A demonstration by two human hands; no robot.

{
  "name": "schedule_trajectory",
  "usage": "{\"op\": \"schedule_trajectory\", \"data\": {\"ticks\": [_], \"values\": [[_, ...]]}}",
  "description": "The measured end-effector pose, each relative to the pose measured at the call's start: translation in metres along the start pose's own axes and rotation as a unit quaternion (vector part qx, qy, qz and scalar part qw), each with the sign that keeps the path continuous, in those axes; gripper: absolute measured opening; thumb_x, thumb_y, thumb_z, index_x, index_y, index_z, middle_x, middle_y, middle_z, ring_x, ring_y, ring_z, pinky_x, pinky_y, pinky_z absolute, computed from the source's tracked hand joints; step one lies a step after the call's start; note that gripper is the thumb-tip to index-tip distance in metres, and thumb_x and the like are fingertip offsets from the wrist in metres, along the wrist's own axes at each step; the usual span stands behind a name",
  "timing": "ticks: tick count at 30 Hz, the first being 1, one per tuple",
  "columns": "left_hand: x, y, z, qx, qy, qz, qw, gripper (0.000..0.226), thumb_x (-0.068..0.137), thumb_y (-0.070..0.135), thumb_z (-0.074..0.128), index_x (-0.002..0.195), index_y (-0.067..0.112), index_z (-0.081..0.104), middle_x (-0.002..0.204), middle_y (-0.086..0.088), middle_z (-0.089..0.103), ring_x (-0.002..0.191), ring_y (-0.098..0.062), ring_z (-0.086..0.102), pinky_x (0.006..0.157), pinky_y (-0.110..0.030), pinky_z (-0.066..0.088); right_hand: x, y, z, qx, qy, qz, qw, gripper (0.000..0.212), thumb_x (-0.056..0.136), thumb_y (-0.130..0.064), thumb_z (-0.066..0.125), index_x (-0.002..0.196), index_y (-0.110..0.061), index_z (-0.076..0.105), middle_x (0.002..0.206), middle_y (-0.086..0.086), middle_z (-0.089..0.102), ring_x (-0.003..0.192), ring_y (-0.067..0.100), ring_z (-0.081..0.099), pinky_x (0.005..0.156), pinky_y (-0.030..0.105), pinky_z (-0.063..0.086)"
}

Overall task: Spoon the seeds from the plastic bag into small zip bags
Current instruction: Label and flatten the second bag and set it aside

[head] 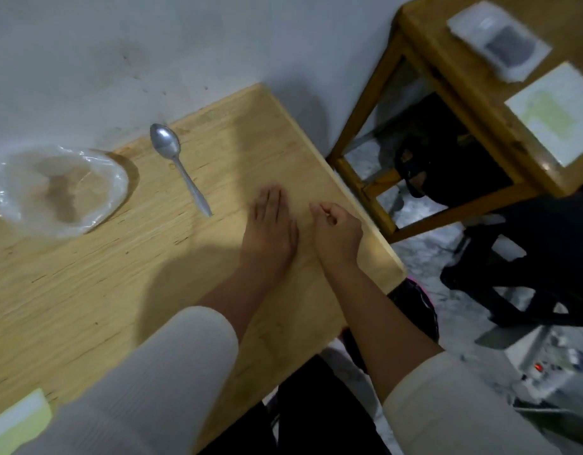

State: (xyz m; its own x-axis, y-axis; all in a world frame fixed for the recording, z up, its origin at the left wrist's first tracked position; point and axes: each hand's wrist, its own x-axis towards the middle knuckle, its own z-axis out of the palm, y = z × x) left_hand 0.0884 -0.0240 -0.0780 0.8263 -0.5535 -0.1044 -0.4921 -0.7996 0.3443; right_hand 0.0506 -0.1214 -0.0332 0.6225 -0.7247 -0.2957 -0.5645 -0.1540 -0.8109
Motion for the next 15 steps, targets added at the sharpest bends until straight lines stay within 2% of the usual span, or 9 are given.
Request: {"op": "schedule_trajectory", "data": {"ticks": [3, 8, 10, 12, 14, 15], "values": [[-0.027, 0.016, 0.004, 0.003, -0.030, 0.054, 0.998, 0.071, 0.088, 0.038, 0.000, 0.147, 0.001, 0.016, 0.155, -0.017, 0.018, 0.144, -0.030, 0.012, 0.116, -0.041, 0.009, -0.032, 0.021, -0.018, 0.042, 0.055, 0.038, 0.997, 0.025, 0.090, -0.024, 0.060, 0.106, -0.007, 0.069, 0.103, 0.004, 0.068, 0.091, 0.008, 0.055, 0.085, 0.023, 0.046], [-0.051, 0.047, 0.016, -0.007, -0.061, 0.129, 0.990, 0.077, 0.082, 0.040, -0.003, 0.148, 0.003, 0.011, 0.156, -0.015, 0.012, 0.145, -0.027, 0.007, 0.116, -0.039, 0.003, -0.067, 0.053, -0.051, 0.076, 0.108, 0.071, 0.989, 0.024, 0.089, -0.024, 0.061, 0.104, -0.008, 0.070, 0.088, -0.002, 0.064, 0.084, 0.007, 0.056, 0.079, 0.020, 0.045], [-0.055, 0.065, 0.023, -0.008, -0.071, 0.153, 0.986, 0.075, 0.084, 0.039, 0.000, 0.147, 0.002, 0.017, 0.155, -0.016, 0.017, 0.144, -0.029, 0.011, 0.115, -0.042, 0.007, -0.071, 0.068, -0.068, 0.101, 0.130, 0.101, 0.981, 0.022, 0.089, -0.023, 0.063, 0.103, -0.008, 0.070, 0.085, -0.001, 0.064, 0.082, 0.008, 0.058, 0.077, 0.019, 0.047], [-0.056, 0.083, 0.030, 0.005, -0.081, 0.178, 0.981, 0.069, 0.088, 0.036, 0.010, 0.143, -0.002, 0.028, 0.150, -0.020, 0.029, 0.141, -0.034, 0.024, 0.112, -0.049, 0.019, -0.073, 0.084, -0.085, 0.130, 0.145, 0.125, 0.973, 0.020, 0.089, -0.022, 0.063, 0.102, -0.009, 0.071, 0.084, 0.000, 0.064, 0.078, 0.007, 0.059, 0.068, 0.012, 0.046], [-0.054, 0.096, 0.038, 0.005, -0.054, 0.192, 0.980, 0.060, 0.089, 0.030, 0.024, 0.135, -0.005, 0.041, 0.141, -0.023, 0.043, 0.131, -0.039, 0.040, 0.104, -0.056, 0.031, -0.073, 0.101, -0.099, 0.151, 0.163, 0.143, 0.964, 0.016, 0.090, -0.021, 0.061, 0.098, -0.012, 0.071, 0.079, -0.002, 0.064, 0.069, 0.001, 0.057, 0.060, 0.009, 0.044], [-0.054, 0.100, 0.040, 0.006, -0.048, 0.188, 0.981, 0.059, 0.089, 0.029, 0.026, 0.135, -0.005, 0.042, 0.140, -0.023, 0.044, 0.131, -0.039, 0.041, 0.104, -0.057, 0.030, -0.073, 0.110, -0.106, 0.154, 0.174, 0.155, 0.960, 0.013, 0.091, -0.023, 0.060, 0.094, -0.015, 0.070, 0.075, -0.005, 0.063, 0.065, -0.001, 0.055, 0.059, 0.010, 0.043]]}}
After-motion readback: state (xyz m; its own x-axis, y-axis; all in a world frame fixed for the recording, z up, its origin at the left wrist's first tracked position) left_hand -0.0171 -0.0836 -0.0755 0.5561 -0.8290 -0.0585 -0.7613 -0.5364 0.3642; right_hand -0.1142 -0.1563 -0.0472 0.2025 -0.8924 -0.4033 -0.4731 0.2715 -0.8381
